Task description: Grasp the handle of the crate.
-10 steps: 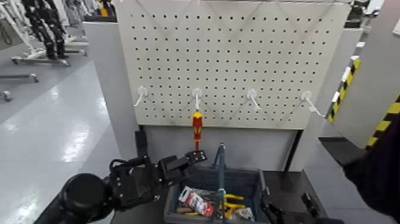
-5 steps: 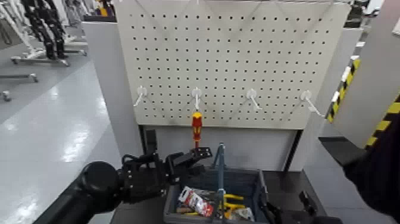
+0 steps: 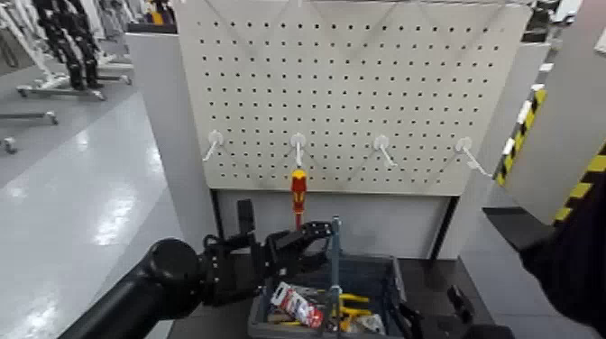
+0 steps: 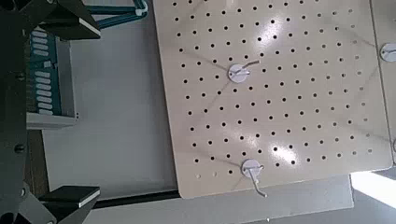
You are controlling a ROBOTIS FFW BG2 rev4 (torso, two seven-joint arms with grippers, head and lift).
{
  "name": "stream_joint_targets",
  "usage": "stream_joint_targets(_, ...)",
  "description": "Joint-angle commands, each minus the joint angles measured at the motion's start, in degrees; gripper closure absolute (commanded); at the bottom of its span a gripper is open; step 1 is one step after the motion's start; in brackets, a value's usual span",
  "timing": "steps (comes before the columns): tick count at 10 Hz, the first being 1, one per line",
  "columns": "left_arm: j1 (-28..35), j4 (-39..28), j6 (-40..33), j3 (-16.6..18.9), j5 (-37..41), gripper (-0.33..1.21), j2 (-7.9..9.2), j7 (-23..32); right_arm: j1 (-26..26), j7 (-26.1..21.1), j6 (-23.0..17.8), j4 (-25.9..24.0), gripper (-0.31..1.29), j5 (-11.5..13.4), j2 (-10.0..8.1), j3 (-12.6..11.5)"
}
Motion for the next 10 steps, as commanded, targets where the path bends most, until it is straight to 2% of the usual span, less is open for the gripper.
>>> stream_joint_targets(1,-1.57,3.88,0.31,-2.43,1.97,0.11,-0.82,-1.93,-0.35,0.0,-0.13,0.35,0.13,-0.21,-0.05,0.48)
stream_joint_targets(4,-3.06,6.25,0.13,-4.89,3.11,0.12,-1.44,-5.53,-0.7,0.0,-0.49,0.62,0.13,-0.3,-0.14,0.83)
stream_joint_targets(5,-3.33,6.87,0.04,-5.16,3.11,0.18,-1.44,-6.14,-0.7,0.0,-0.57,0.62,0.13,-0.3,-0.14,0.74)
stream_joint_targets(6,-3.59,7.48,-0.04,-5.51,3.11,0.37,-1.61,-6.5,-0.7,0.0,-0.75,0.7,0.13,-0.3,-0.14,0.74)
stream_joint_targets(7,-3.68,7.92,-0.04,-5.77,3.2,0.66,-1.7,-7.02,-0.7,0.0,-0.84,0.79,0.13,-0.39,-0.14,0.74)
stream_joint_targets(10,-4.38,9.33,-0.31,-7.09,3.2,1.02,-2.05,-9.13,-0.7,0.09,-1.19,0.79,0.13,-0.48,-0.14,0.66)
